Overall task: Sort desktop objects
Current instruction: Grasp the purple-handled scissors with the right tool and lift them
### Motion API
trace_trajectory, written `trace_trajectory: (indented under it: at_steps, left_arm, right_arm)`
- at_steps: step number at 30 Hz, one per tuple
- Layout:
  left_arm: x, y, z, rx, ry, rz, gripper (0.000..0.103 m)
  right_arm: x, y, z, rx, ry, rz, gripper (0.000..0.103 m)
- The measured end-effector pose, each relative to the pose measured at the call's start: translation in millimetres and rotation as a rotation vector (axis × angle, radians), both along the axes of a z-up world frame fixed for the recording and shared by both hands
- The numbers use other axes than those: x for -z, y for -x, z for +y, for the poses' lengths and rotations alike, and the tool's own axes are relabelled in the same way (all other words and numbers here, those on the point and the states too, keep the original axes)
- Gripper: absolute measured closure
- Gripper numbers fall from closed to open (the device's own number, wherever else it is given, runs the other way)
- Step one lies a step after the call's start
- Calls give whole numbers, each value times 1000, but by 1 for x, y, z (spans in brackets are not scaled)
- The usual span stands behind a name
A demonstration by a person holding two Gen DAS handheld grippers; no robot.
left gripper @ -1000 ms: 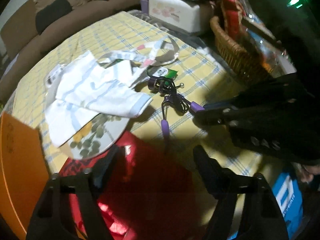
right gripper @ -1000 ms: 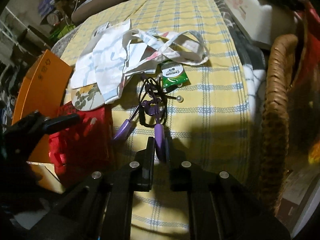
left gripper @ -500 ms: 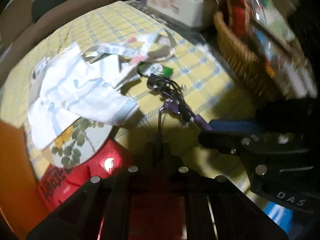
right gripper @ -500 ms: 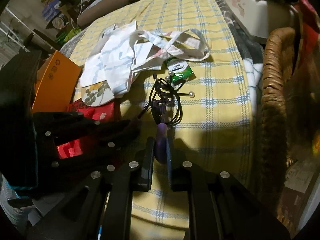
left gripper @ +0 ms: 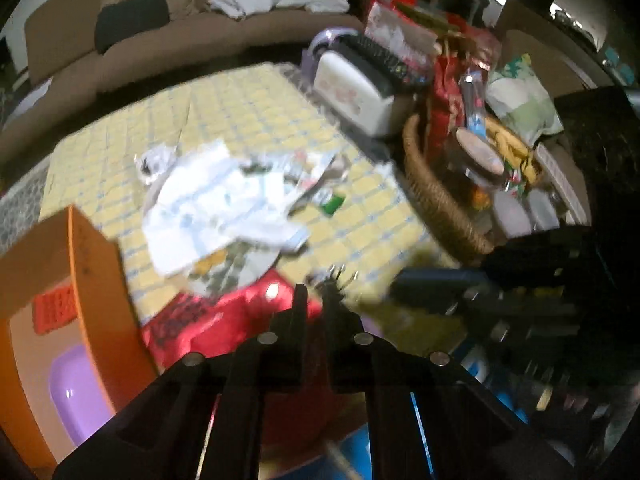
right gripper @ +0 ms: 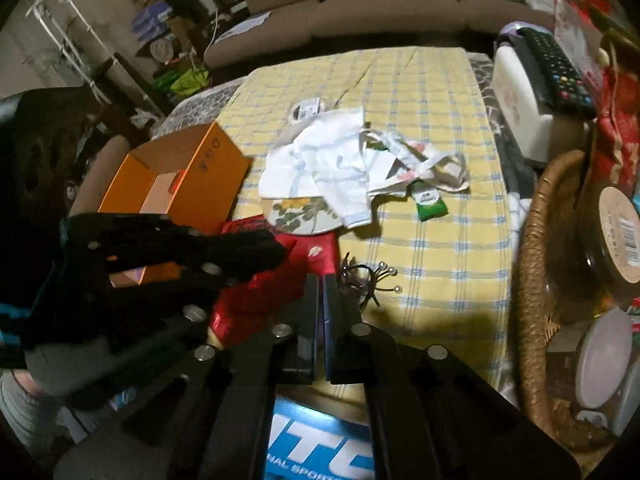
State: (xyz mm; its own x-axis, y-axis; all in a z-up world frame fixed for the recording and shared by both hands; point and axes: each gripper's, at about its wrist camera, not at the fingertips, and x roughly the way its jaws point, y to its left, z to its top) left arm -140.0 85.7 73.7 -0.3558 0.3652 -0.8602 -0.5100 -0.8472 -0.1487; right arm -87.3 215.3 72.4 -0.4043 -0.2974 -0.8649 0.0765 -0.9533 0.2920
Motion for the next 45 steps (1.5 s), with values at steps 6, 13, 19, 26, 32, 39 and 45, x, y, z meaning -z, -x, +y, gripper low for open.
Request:
trace_trajectory:
  at_steps: [6,13,19,26,32,39,45]
  left_arm:
    - [55,-8,1,44,129,-59,78]
    - [89,-12,31,140,260,-60,75]
    - [94,-13,41,164,293,-60,71]
    - [87,0,26,80,209,-96,73]
    - [80,4,5,-8,93,-139,48]
    - [60,-6,-1,-56,18,-141,35]
    - [44,-13,-28,-161,-137,-183,24]
  right_arm:
    - [32,-2,16,84,10,-96,59]
    - [81,5,10,35,-62,-215,58]
    - [109,11,-4,-35,-95,-280,83]
    - [93,4,14,31,64,-222,93]
    - [61,-4,31,92,100,-150,92]
    - [29,-2,36,129,134,-99,92]
    - [-5,-1,28,128,108,-51,91]
